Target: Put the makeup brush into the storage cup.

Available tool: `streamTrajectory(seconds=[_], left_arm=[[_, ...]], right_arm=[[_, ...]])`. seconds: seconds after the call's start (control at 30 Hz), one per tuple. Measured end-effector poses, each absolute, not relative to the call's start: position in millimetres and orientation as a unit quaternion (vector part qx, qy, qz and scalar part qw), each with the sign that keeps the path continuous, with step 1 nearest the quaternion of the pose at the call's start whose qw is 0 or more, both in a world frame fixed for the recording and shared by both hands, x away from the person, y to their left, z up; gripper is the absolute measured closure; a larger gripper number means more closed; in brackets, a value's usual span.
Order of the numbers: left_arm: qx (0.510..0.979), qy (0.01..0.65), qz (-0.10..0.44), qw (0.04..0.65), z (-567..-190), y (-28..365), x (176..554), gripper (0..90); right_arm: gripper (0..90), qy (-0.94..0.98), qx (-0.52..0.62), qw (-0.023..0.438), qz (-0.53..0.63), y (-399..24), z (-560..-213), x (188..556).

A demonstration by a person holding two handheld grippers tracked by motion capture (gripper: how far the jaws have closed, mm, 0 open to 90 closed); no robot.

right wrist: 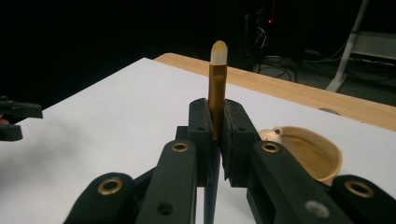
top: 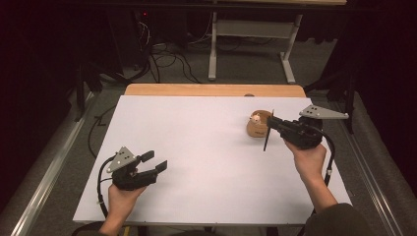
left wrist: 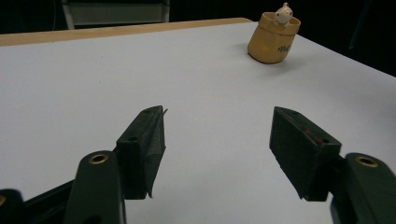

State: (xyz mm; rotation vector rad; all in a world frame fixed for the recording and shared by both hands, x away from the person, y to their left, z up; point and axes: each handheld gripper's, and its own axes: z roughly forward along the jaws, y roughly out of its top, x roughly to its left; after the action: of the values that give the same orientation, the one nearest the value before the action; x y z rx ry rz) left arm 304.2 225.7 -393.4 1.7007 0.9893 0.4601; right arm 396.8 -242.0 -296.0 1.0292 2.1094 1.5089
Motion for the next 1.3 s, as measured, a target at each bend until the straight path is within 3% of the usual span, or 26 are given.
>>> streamTrajectory(seconds=[1.3], left_arm=[[0.713, 0.415, 0.194, 0.531, -393.2, 225.9, 303.3, 36.0]], right_arm=[[85.7, 0.735, 0.403, 0.214, 0.501, -244.8, -280.6, 438.5]])
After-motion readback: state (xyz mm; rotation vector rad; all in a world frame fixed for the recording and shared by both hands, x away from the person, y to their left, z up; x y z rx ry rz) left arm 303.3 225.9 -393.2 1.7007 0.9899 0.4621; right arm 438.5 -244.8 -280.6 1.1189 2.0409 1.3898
